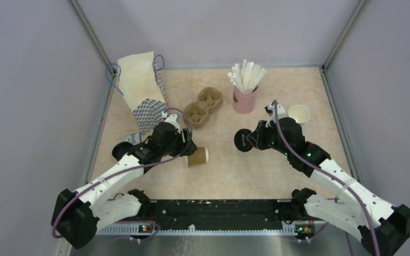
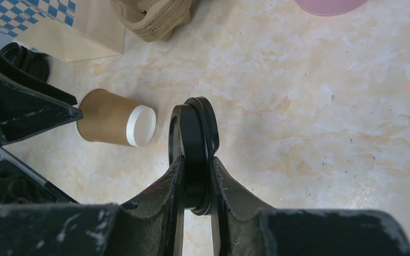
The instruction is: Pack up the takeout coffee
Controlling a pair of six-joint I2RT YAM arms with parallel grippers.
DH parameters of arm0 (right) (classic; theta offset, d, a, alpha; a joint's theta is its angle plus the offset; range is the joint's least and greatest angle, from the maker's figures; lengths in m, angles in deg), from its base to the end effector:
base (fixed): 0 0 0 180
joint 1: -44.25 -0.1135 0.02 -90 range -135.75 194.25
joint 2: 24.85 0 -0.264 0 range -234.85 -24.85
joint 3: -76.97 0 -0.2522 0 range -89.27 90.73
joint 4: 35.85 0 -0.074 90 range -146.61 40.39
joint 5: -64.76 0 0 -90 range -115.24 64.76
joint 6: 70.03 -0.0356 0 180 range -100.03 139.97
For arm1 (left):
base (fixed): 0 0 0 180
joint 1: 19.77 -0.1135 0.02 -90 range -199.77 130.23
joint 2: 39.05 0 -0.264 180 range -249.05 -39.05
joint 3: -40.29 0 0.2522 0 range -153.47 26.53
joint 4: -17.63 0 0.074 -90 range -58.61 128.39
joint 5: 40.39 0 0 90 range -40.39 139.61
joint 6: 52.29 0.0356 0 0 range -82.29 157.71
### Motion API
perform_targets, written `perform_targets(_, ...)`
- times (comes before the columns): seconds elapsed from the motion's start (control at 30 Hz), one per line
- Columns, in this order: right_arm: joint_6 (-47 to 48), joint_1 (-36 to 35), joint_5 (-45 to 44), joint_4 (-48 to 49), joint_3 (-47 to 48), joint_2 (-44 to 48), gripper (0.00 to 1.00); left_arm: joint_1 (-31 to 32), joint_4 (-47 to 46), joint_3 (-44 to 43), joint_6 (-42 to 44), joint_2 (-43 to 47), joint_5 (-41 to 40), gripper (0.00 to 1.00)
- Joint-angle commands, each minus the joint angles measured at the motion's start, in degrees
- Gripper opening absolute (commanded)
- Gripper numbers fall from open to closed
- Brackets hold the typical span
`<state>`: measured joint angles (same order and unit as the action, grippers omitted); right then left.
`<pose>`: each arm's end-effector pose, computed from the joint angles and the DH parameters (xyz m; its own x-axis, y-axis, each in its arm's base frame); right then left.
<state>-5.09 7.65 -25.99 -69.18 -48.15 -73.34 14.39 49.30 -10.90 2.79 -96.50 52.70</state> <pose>0.1555 0.1149 0.2896 -0.5780 0.0983 -0.8101 -0.3775 0.8479 0.3722 0.1769 -0.1223 0.2412 -0.7582 -0.1763 -0.6278 0.1974 0.8555 -0.4787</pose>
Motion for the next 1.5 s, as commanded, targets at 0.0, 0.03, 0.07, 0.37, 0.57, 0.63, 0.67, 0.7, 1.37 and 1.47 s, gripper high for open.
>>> perform_targets(0.0,0.88,-0.14,-0.17,0.29,0.35,1.01,0.14,-0.26,3.35,0.90,-2.68,-0.97,-2.55,0.68)
perform_targets(0.03,0.92,-0.14,-0.28,0.13,0.32,1.15,0.14,-0.25,3.32,1.08,-2.70,-1.14,-2.52,0.68)
perform_targets(0.07,0.86,-0.14,-0.30,0.20,0.21,1.46,0.14,-0.28,2.94,1.44,-2.77,-1.29,-2.04,0.68)
perform_targets(0.37,0.31,-0.14,0.49,0.95,-0.43,1.90,0.14,-0.27,-11.04,4.57,-3.80,-4.86,10.76,0.53)
perform_targets(0.57,0.05,-0.13,0.49,0.76,-0.64,2.93,0.14,0.65,-6.57,-3.87,3.23,-4.93,8.18,0.04)
perform_targets(0.63,-0.31,-0.11,1.93,0.99,-0.93,3.11,0.14,3.27,-0.82,-10.19,7.18,-6.94,2.73,0.00)
perform_targets(0.67,-0.40,-0.11,2.16,1.13,-1.03,3.15,0.14,5.32,2.86,-13.90,8.92,-8.76,-0.32,0.00)
perform_targets(0.7,-0.58,-0.14,2.30,1.22,-1.16,3.34,0.14,7.47,6.00,-17.23,10.53,-10.88,-3.16,0.00)
perform_targets(1.37,-0.72,-0.14,-1.23,-1.13,-0.78,5.51,0.14,22.91,21.28,-40.55,14.08,-38.26,-8.08,0.50)
perform_targets(1.47,-1.24,-0.14,0.31,-0.05,-0.87,5.28,0.14,21.19,17.69,-39.79,12.73,-33.20,-7.32,0.59)
